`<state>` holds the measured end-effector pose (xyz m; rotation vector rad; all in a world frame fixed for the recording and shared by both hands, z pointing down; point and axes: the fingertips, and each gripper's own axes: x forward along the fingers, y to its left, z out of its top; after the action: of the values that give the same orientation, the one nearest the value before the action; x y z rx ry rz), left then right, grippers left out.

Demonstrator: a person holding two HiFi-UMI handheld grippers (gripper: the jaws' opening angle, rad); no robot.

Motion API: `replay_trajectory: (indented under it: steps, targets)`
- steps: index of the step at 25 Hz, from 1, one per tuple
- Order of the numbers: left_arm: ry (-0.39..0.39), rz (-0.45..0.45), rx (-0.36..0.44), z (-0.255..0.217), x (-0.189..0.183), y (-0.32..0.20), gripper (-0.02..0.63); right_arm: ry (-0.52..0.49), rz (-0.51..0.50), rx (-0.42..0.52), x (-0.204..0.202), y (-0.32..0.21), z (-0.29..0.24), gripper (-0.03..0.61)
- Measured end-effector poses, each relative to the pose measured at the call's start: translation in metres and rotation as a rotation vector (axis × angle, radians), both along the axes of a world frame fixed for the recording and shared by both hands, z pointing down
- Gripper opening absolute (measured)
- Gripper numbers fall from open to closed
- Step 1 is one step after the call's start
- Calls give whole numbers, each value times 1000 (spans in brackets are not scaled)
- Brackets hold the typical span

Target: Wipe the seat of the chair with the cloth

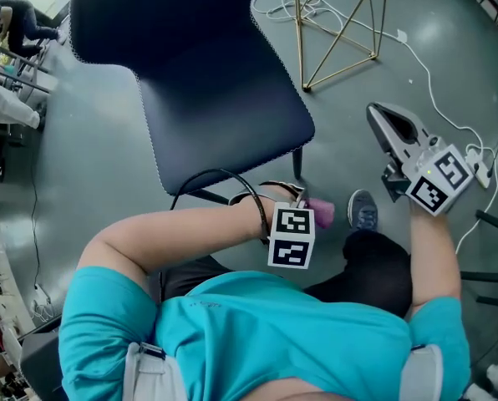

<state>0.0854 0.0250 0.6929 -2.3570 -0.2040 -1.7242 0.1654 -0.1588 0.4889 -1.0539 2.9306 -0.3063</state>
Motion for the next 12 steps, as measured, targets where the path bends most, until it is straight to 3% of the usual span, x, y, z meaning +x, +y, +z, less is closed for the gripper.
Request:
replay_trajectory:
  steps: [7,12]
  targets:
    - [278,-291,-12,-55,-17,-47,51,27,-46,-35,-9,-16,10,-9]
    - [521,-530,20,-113,-52,-97,51,49,-161,-40,-50,-50,12,-9]
